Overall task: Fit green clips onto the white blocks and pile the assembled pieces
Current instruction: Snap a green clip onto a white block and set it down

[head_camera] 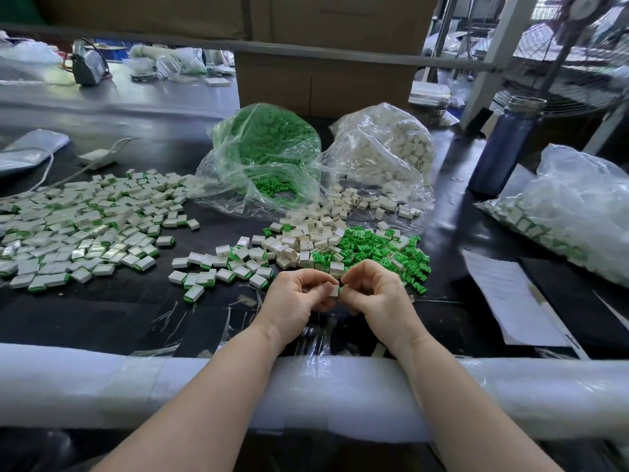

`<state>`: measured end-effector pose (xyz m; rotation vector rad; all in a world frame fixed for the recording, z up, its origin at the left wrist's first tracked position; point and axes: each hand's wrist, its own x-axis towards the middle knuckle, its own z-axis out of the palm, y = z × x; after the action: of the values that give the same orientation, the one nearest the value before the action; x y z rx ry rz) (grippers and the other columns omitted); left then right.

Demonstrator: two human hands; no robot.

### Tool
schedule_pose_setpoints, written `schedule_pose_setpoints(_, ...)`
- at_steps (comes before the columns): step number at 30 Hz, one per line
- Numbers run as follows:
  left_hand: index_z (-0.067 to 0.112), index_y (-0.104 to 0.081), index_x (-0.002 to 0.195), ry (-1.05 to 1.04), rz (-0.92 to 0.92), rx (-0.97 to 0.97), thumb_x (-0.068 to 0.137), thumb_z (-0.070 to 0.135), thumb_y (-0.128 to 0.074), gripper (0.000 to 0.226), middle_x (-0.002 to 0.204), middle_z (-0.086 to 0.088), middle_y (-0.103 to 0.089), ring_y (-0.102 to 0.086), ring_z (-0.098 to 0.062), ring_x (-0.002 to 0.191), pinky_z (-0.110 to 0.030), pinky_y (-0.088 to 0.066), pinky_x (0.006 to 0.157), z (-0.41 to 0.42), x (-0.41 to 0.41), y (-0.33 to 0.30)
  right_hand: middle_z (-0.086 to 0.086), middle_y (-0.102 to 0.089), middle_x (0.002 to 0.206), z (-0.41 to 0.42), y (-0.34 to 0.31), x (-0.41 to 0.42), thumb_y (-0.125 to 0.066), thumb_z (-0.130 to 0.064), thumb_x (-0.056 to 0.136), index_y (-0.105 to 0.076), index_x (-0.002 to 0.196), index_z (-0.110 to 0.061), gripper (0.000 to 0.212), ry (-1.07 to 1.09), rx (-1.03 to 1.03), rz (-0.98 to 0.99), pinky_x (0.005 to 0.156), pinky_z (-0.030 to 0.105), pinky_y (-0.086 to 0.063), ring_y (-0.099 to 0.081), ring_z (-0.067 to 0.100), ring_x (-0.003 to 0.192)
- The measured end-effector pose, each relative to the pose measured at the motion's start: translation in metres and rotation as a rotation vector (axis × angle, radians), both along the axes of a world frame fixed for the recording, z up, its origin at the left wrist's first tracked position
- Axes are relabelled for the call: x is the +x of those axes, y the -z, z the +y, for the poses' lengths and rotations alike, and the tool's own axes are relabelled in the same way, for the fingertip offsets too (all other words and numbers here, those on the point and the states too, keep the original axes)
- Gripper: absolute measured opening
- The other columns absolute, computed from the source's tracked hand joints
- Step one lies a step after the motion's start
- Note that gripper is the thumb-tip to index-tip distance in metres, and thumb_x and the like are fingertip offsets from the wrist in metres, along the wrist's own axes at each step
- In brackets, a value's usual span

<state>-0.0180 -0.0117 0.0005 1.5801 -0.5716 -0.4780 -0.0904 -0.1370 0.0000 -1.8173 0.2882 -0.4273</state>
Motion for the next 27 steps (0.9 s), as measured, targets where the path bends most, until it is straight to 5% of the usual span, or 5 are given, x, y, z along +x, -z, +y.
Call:
schedule_pose_setpoints(3, 0.003, -0.067, 0.085, 0.012, -0.045, 0.046, 0.087, -0.003, -0.057, 0.012, 0.068, -0.004, -0.063, -0.059, -0.003, 0.055, -0.014, -0.050, 0.058, 0.0001, -0.0007, -0.0001, 0.001, -0.055, 0.062, -0.0015, 0.0008, -0.0002, -0.063, 0.009, 0.077, -0.052, 0.075, -0.013, 0.025, -0.006, 0.050, 0.013, 0.052, 0.021, -0.045, -0.050, 0.010, 0.054)
schedule_pose_setpoints(18, 0.014, -0.069, 0.081, 0.027, -0.150, 0.096, 0.086, 0.000, -0.059, 0.018, 0.069, 0.000, -0.064, -0.056, -0.008, 0.060, -0.019, -0.050, 0.065, 0.0010, -0.0013, 0.0014, 0.001, -0.057, 0.059, -0.0045, 0.0000, -0.0020, -0.066, 0.008, 0.076, -0.052, 0.074, -0.010, 0.023, -0.061, 0.108, 0.017, 0.049, 0.018, -0.043, -0.051, 0.005, 0.048)
schedule_pose_setpoints(24, 0.018, -0.064, 0.093, 0.017, -0.170, 0.028, 0.083, -0.001, -0.063, 0.022, 0.090, -0.013, -0.067, -0.065, -0.030, 0.085, -0.038, -0.055, 0.081, -0.0005, -0.0011, 0.0028, 0.003, -0.063, 0.062, -0.0046, 0.0022, 0.0015, -0.064, 0.002, 0.082, -0.060, 0.076, -0.011, 0.015, -0.003, 0.135, -0.019, 0.050, 0.020, -0.045, -0.053, 0.007, 0.051)
schedule_pose_setpoints(27, 0.022, -0.063, 0.087, -0.008, -0.228, 0.058, 0.084, 0.005, -0.064, 0.018, 0.088, -0.006, -0.067, -0.065, -0.024, 0.086, -0.032, -0.054, 0.081, 0.0001, 0.0001, 0.0041, 0.003, -0.065, 0.064, -0.0044, 0.0026, 0.0015, -0.064, -0.002, 0.084, -0.063, 0.078, -0.009, 0.010, 0.009, 0.143, -0.021, 0.051, 0.020, -0.048, -0.057, 0.010, 0.055)
